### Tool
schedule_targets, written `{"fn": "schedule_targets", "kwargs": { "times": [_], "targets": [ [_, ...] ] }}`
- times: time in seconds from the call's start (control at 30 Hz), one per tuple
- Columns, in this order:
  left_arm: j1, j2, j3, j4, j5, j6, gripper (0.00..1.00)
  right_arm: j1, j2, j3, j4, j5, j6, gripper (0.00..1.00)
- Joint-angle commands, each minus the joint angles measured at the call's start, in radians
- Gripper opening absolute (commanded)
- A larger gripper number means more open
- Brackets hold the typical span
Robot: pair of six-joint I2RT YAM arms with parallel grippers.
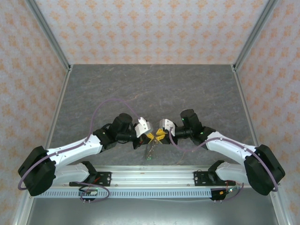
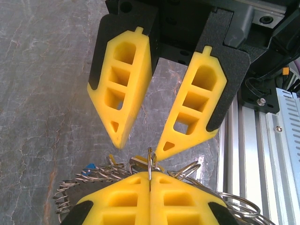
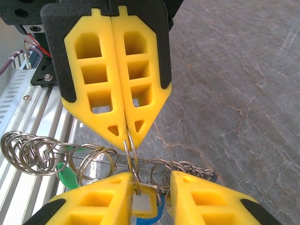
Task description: Put the keys on the keyring
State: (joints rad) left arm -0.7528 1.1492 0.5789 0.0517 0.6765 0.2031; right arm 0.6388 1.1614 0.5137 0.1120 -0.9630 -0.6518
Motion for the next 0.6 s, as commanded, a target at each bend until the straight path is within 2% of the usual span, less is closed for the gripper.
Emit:
{"fn": "schedule_targets", "kwargs": {
  "times": [0.0, 0.17, 0.57],
  "targets": [
    [-0.005, -0.009, 0.038, -0.015, 0.014, 0.025, 0.00, 0.009, -0.050, 0.021, -0.006, 0.004, -0.010, 0.28],
    [-0.004, -0.011, 0.038, -0.018, 0.012, 0.027, 0.00, 0.009, -0.065, 0.034, -0.056, 0.004, -0.029, 0.31],
    [-0.005, -0.008, 0.048, -0.020, 0.019, 0.032, 0.00, 0.010, 0.017, 0.064, 0.010, -0.060, -0.002, 0.23]
  ]
}}
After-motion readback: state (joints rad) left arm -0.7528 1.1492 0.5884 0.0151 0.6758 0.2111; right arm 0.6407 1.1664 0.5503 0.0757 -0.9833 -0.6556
